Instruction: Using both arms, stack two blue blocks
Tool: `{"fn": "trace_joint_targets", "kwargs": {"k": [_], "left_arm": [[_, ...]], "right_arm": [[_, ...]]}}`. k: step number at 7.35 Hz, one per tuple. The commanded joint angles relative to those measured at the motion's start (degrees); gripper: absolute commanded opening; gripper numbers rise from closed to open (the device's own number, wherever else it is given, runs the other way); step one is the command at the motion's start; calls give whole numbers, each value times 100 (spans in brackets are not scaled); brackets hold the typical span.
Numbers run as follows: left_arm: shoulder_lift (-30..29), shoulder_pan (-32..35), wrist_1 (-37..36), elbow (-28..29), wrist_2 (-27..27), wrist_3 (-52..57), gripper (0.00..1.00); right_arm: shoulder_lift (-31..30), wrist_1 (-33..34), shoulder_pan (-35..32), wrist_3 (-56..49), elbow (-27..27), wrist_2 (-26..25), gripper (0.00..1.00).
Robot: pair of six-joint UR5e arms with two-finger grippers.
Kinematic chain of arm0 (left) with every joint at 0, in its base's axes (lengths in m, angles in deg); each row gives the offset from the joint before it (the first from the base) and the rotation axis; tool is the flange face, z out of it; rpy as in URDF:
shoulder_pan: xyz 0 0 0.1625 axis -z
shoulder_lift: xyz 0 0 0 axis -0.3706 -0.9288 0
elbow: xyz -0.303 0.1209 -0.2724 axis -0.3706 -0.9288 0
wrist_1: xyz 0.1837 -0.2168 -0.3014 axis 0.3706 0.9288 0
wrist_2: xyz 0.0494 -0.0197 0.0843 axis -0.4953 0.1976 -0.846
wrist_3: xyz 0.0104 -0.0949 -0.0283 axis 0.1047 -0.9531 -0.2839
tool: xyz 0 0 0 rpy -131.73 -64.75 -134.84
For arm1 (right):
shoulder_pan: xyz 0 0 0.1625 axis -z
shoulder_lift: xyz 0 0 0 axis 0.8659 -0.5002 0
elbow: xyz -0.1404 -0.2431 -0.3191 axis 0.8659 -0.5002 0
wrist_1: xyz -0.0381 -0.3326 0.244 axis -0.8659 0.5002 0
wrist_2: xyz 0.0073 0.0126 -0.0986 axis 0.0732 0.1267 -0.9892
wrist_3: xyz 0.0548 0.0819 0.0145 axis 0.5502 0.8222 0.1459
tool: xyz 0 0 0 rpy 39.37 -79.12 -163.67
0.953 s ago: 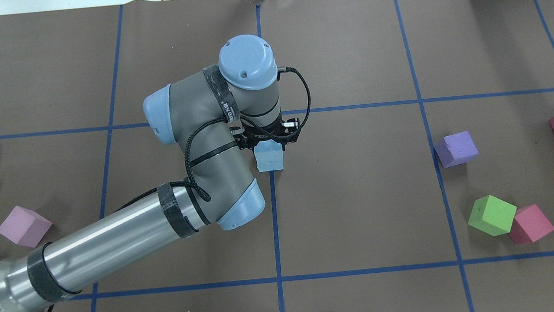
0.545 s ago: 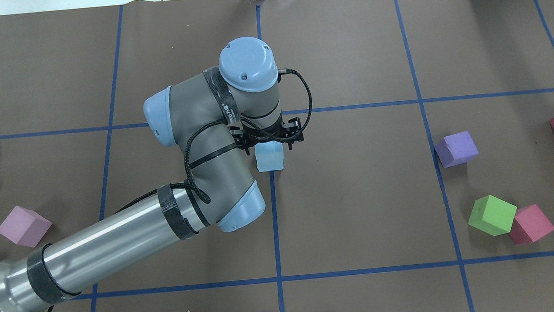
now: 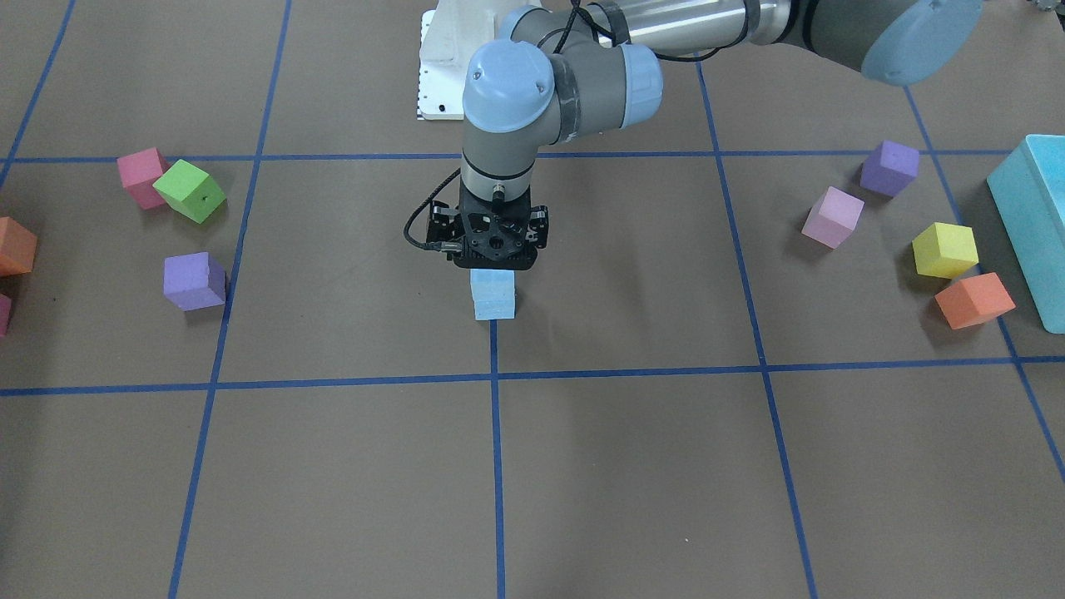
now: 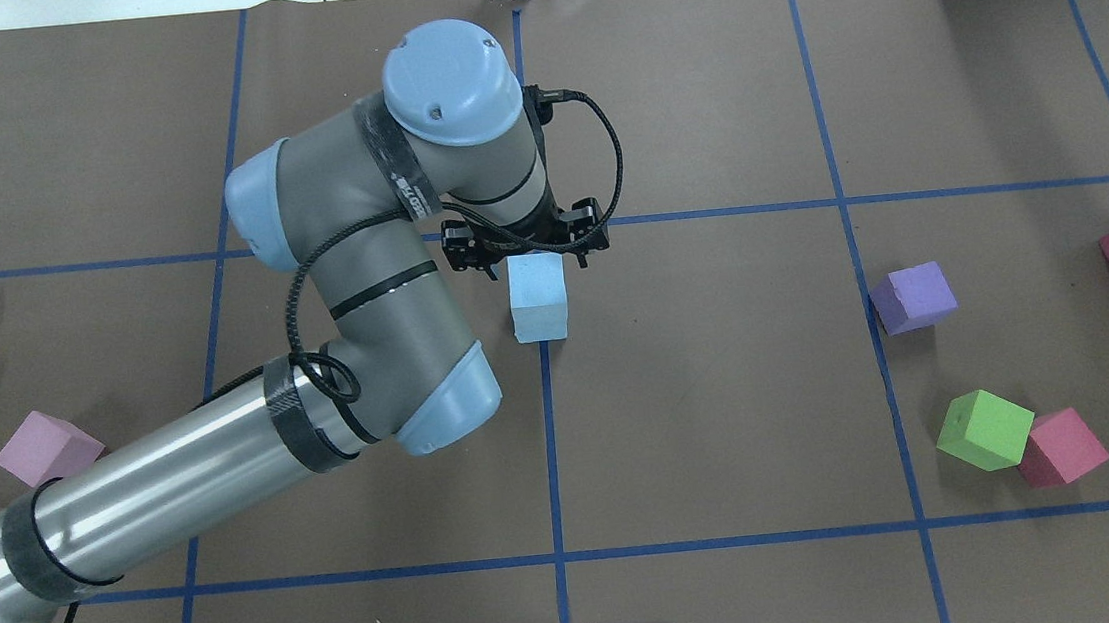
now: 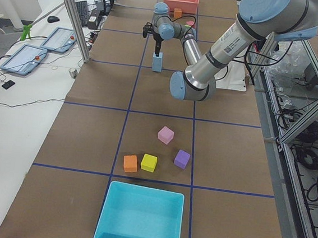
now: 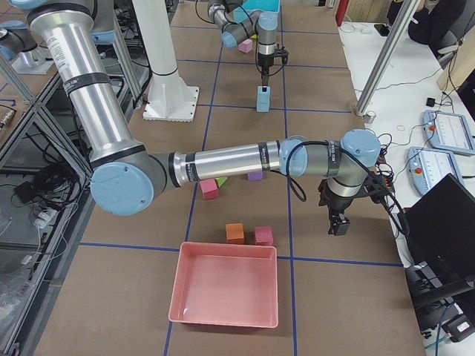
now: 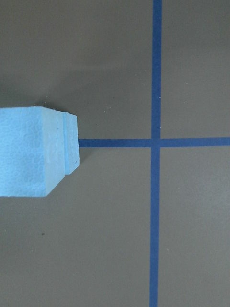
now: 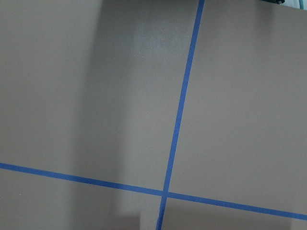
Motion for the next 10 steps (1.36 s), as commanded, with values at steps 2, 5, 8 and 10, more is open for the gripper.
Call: {"fn": "trace_joint_targets", "kwargs": {"k": [2,5,8,10], "left_arm": [[1169,1499,-370,-1277,1193,1309,97],[2979,3038,-469,-2035,1882,3636,97],[3923,4016,-469,-1809,1997,5592,97],[4145,4342,-460,-1493,1988,6305,97]], "right_arm": [[-9,0,9,0,0,-1,100],[-9,0,79,8,0,-10,100],[-9,0,105,79,9,-1,100],[-35,0,105,79,17,-1,100]]}}
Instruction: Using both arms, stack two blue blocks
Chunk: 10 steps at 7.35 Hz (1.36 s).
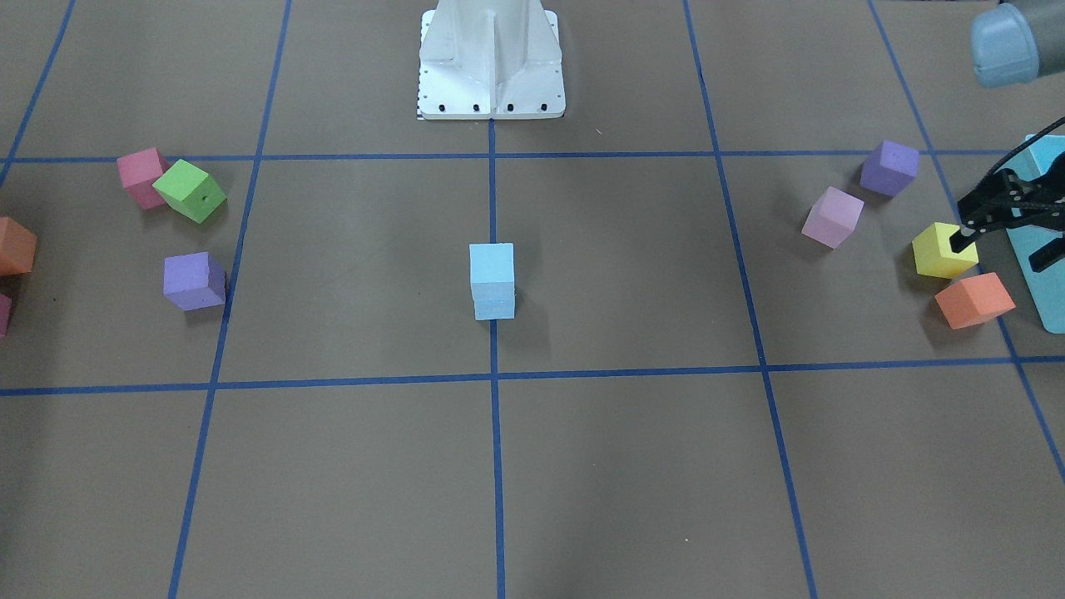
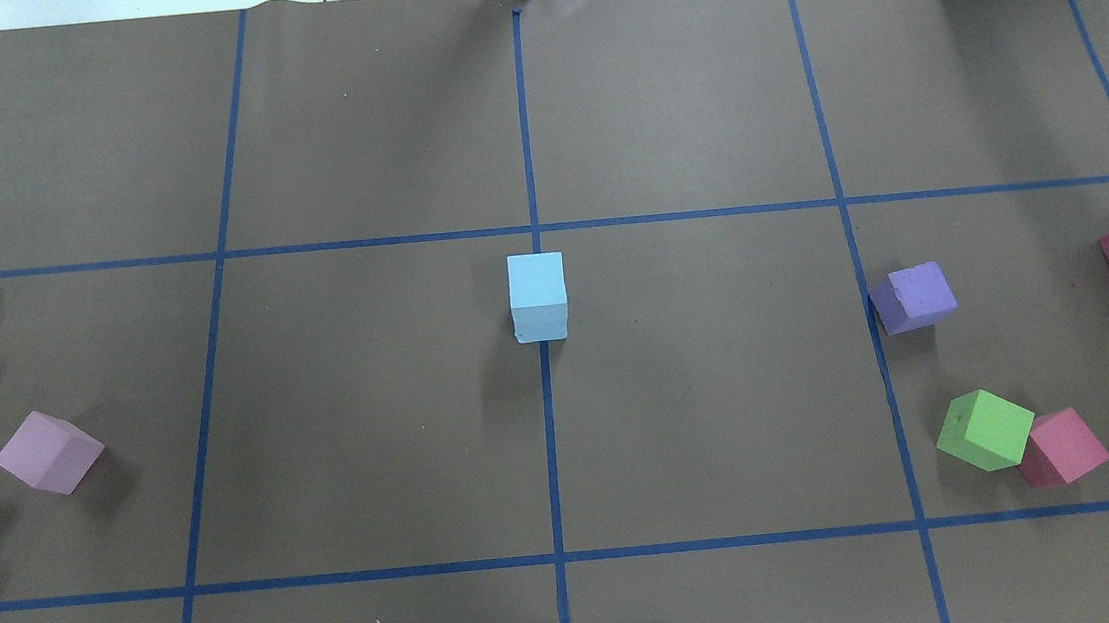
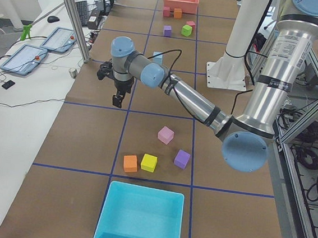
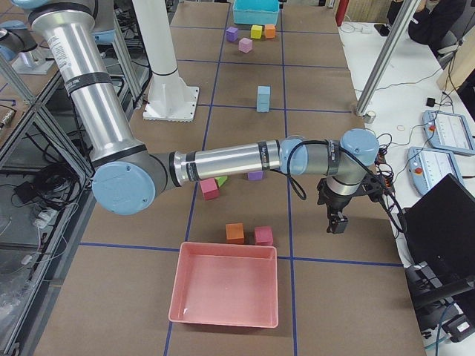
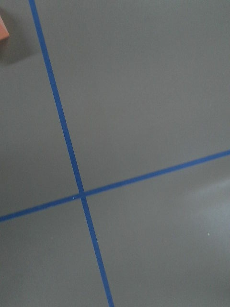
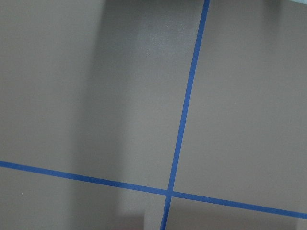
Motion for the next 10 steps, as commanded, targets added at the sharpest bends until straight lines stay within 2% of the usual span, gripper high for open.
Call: {"fn": "trace_joint_targets", "kwargs": {"k": [1,4,6,10], "left_arm": [[144,338,-1,307,-17,602,97],[240,759,8,754,-35,1155,97],[197,1137,8,1140,-9,1936,97],[170,1394,17,1345,-35,2352,97]], "right_arm": [[-25,0,1,4,42,0,100],[-7,0,62,3,77,-17,100],[1,-9,124,12,68,-43,100],[1,-176,159,12,60,-52,100]]}}
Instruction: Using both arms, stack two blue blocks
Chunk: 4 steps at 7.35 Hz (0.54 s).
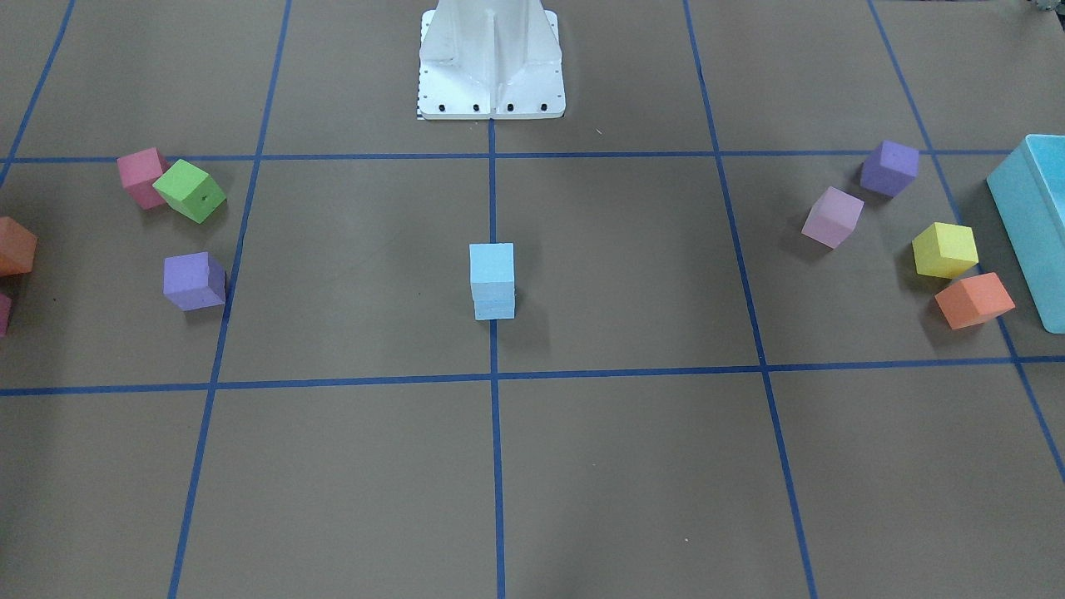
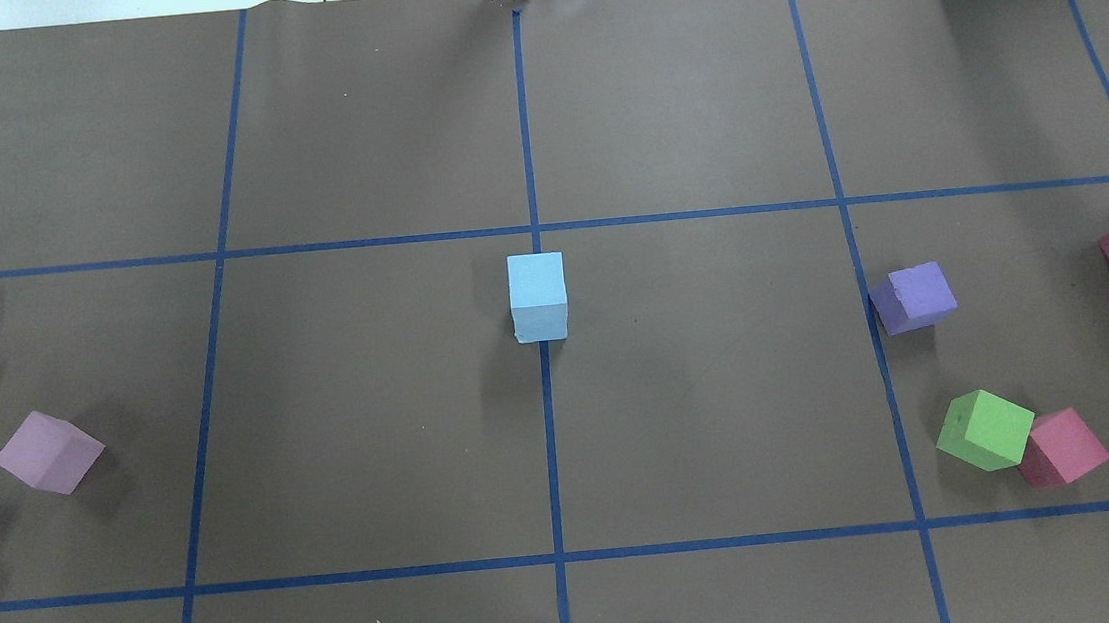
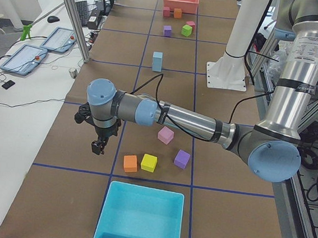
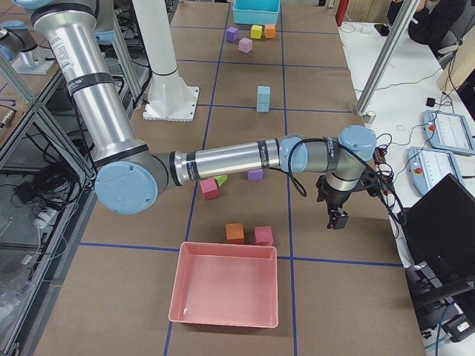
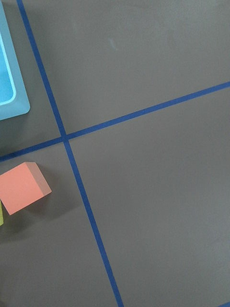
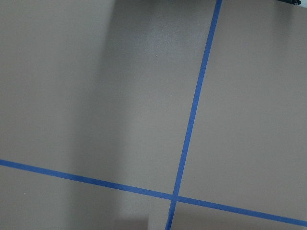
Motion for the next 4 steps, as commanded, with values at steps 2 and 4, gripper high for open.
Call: {"fn": "trace_joint_targets", "kwargs": {"k": [2,4], "left_arm": [[-17,56,-3,15,8,43,97],[-17,117,-3,6,25,43,97]], "right_arm": [[-171,-657,6,-9,-35,-1,100],[-251,-952,6,17,-27,-131,100]]}}
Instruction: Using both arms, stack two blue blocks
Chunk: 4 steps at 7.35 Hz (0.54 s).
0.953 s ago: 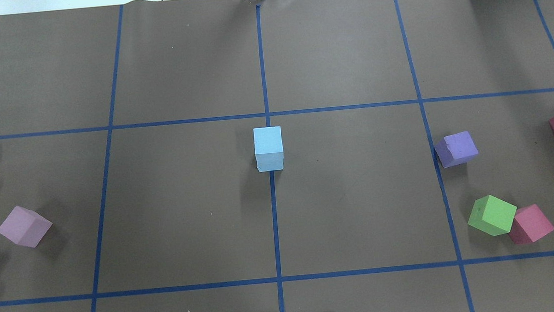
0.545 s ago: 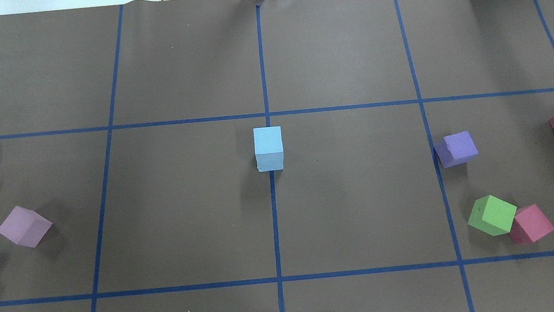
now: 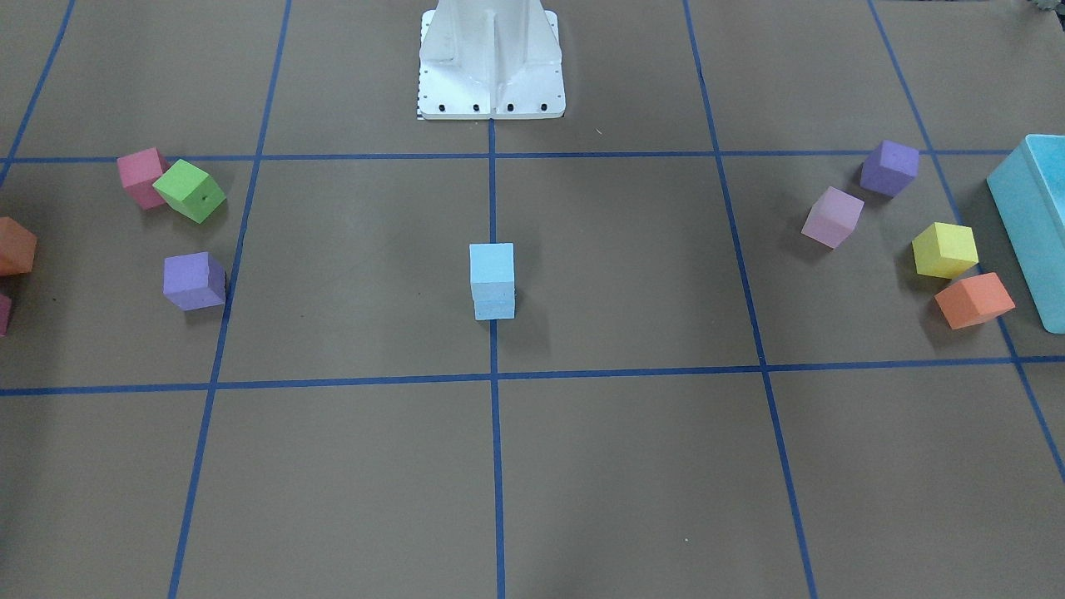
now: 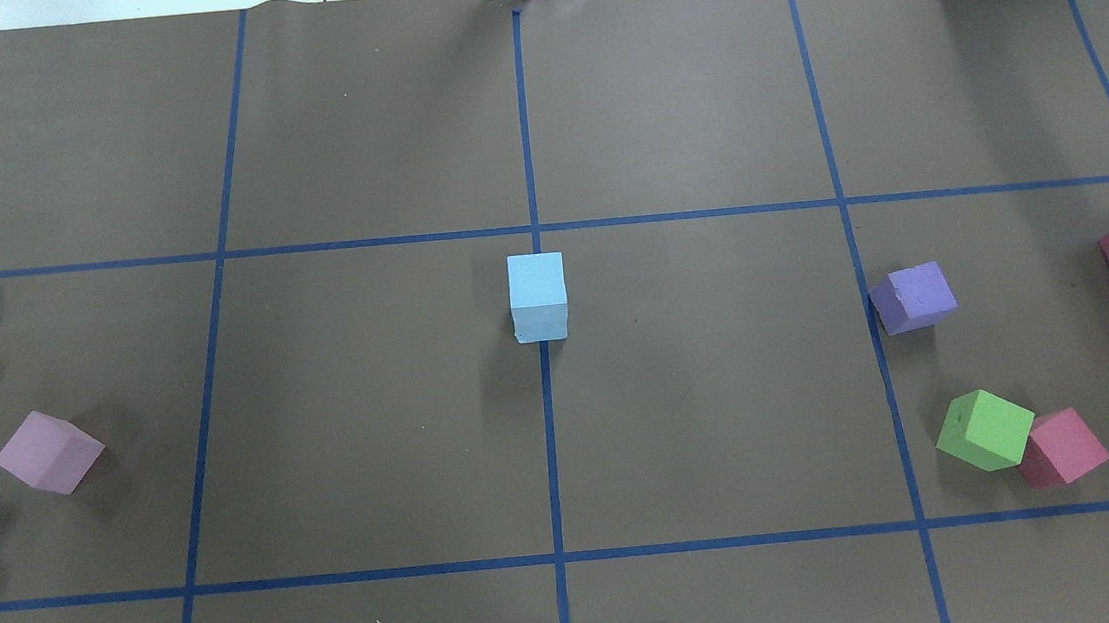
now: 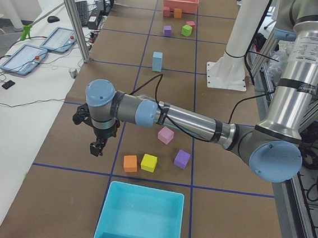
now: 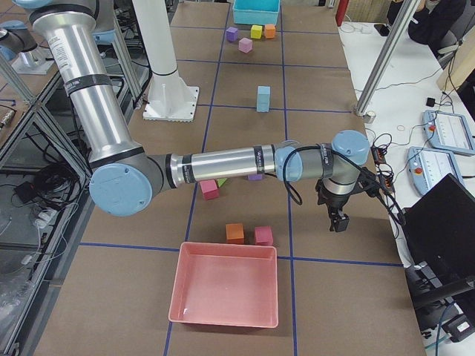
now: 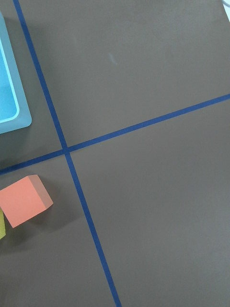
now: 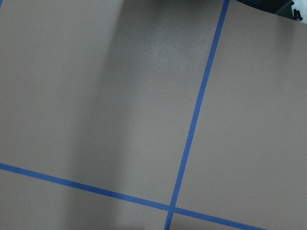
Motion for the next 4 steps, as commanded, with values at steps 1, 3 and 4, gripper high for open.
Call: {"fn": "trace_joint_targets", "kwargs": {"k": [1,3,4], "left_arm": [[5,25,0,6,11,1,97],[5,25,0,-11,20,1,97],[13,25,0,-11,11,1,97]], "right_arm": [[-46,-126,0,17,30,-112,100],[-29,-109,0,17,48,-112,100],[-20,-91,0,17,57,-112,100]]}}
